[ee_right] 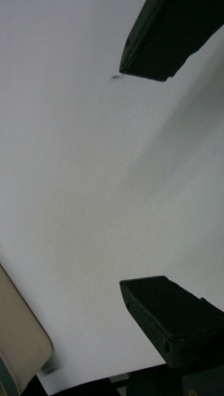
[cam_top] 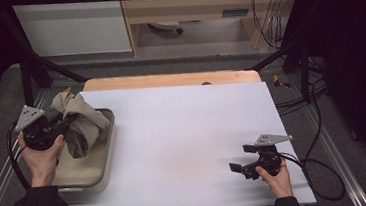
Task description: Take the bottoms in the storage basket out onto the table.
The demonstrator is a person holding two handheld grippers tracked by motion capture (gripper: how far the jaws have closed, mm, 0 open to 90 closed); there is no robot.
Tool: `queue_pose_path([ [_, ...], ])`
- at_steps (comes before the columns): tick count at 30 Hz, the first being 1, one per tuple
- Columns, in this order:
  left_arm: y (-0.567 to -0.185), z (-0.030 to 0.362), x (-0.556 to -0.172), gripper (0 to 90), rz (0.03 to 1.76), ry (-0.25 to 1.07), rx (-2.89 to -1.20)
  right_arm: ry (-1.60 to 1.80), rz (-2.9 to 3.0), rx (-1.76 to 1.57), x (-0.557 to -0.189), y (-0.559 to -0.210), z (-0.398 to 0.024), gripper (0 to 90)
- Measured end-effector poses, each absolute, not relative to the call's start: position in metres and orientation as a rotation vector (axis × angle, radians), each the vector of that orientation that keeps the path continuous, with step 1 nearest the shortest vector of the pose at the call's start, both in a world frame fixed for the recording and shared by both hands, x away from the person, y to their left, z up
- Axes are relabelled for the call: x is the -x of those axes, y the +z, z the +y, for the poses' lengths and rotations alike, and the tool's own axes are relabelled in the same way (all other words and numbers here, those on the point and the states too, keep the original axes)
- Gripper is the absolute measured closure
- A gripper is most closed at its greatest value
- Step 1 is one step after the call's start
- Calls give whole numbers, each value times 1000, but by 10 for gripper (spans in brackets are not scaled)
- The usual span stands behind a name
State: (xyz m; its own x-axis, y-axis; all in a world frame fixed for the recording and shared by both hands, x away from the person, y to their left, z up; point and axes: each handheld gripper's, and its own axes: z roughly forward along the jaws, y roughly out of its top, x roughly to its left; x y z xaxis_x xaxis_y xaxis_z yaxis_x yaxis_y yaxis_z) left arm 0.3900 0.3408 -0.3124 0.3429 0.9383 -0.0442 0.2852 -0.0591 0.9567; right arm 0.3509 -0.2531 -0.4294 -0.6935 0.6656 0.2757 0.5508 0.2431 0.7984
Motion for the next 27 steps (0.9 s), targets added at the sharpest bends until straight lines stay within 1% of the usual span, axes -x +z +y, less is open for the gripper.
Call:
queue_pose_path([
  [27, -294, 342, -374, 721, 1082, 853, -1444, 1446, 2380, -1170, -351, -429, -253, 6],
])
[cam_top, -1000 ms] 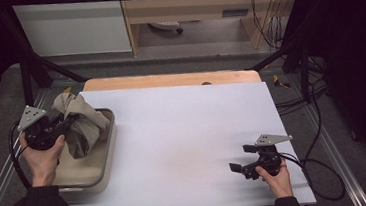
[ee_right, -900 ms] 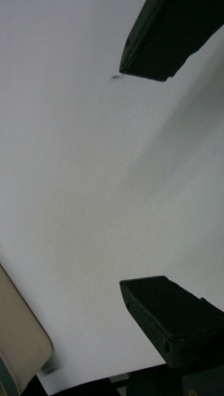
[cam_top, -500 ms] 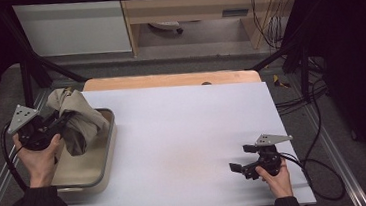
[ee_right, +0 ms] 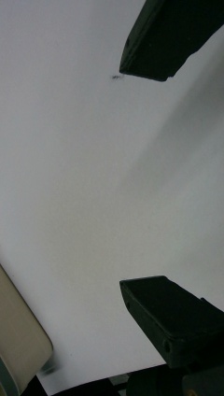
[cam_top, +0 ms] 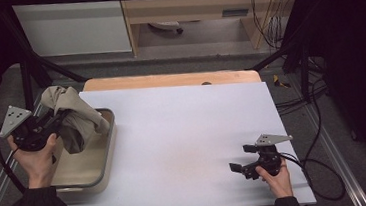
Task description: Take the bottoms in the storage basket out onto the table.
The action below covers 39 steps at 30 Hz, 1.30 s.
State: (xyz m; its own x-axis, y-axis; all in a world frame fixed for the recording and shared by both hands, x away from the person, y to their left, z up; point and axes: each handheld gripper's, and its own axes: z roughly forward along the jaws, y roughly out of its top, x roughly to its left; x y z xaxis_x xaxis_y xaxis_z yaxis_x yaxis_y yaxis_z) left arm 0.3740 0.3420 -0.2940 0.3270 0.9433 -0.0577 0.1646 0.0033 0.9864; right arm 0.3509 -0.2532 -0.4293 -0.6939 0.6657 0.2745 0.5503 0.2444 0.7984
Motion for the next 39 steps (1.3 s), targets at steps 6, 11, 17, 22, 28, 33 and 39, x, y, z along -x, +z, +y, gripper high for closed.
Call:
queue_pose_path([
  [6, -287, 341, -371, 721, 1064, 856, -1424, 1449, 2377, -1170, -351, -429, -253, 6],
  [11, -282, 341, -368, 721, 1049, 860, -1408, 1449, 2377, -1171, -351, -429, -253, 5],
  [17, -278, 340, -366, 721, 1040, 863, -1393, 1449, 2377, -1170, -351, -429, -253, 6],
  [22, -276, 340, -364, 721, 1032, 869, -1378, 1449, 2376, -1175, -351, -429, -253, 6],
  [28, -272, 338, -362, 722, 1018, 874, -1364, 1449, 2376, -1171, -351, -429, -253, 5],
  [33, -268, 336, -360, 722, 1003, 877, -1357, 1449, 2375, -1175, -351, -429, -253, 6],
  [39, -264, 332, -358, 722, 982, 880, -1349, 1448, 2376, -1171, -351, -429, -253, 6],
])
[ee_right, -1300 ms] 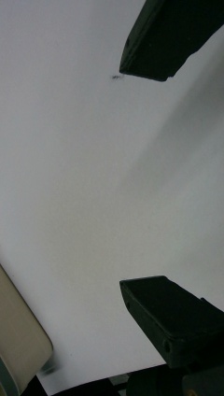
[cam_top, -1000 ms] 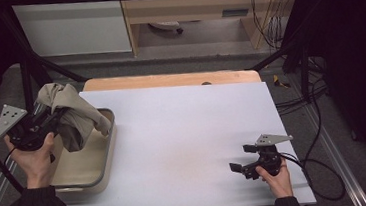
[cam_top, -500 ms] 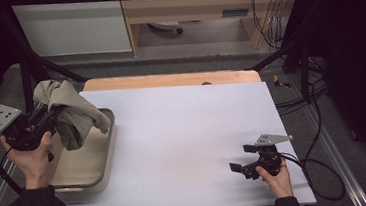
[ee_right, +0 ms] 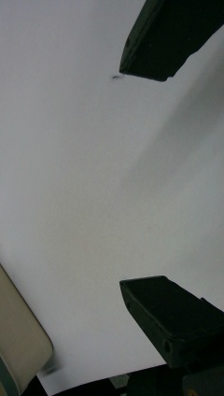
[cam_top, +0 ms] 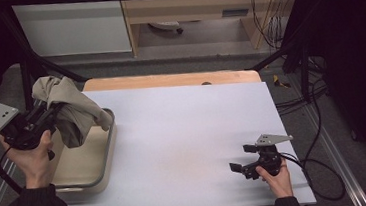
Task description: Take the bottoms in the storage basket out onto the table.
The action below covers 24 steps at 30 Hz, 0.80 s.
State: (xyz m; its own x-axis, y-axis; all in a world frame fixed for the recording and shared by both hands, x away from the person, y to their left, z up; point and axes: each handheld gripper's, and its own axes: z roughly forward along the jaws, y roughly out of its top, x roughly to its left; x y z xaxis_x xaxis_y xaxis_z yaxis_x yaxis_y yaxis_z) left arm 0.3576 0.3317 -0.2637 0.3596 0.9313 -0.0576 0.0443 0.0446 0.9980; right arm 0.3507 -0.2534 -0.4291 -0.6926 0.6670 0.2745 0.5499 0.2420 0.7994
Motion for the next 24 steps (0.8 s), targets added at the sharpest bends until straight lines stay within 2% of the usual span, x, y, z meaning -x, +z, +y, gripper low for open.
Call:
queue_pose_path([
  [24, -257, 317, -352, 722, 933, 873, -1335, 1446, 2377, -1171, -351, -429, -253, 6],
])
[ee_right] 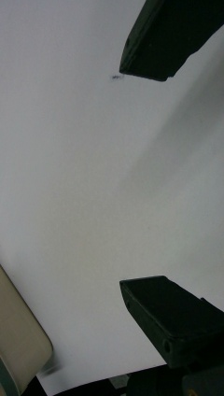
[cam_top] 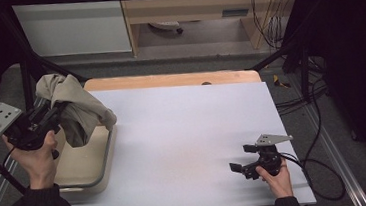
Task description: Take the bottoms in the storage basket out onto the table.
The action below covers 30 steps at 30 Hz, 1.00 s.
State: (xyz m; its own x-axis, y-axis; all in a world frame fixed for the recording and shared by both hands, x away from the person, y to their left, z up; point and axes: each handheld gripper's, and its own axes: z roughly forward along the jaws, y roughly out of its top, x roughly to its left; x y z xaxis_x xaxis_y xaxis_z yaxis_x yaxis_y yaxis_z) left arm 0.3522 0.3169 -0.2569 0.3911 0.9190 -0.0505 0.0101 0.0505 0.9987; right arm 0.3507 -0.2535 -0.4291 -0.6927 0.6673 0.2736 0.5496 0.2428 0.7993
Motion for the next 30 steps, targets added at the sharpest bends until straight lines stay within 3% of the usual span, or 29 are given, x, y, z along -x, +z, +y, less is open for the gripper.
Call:
queue_pose_path([
  [30, -255, 271, -356, 722, 851, 809, -1357, 1450, 2372, -1172, -350, -428, -254, 5],
])
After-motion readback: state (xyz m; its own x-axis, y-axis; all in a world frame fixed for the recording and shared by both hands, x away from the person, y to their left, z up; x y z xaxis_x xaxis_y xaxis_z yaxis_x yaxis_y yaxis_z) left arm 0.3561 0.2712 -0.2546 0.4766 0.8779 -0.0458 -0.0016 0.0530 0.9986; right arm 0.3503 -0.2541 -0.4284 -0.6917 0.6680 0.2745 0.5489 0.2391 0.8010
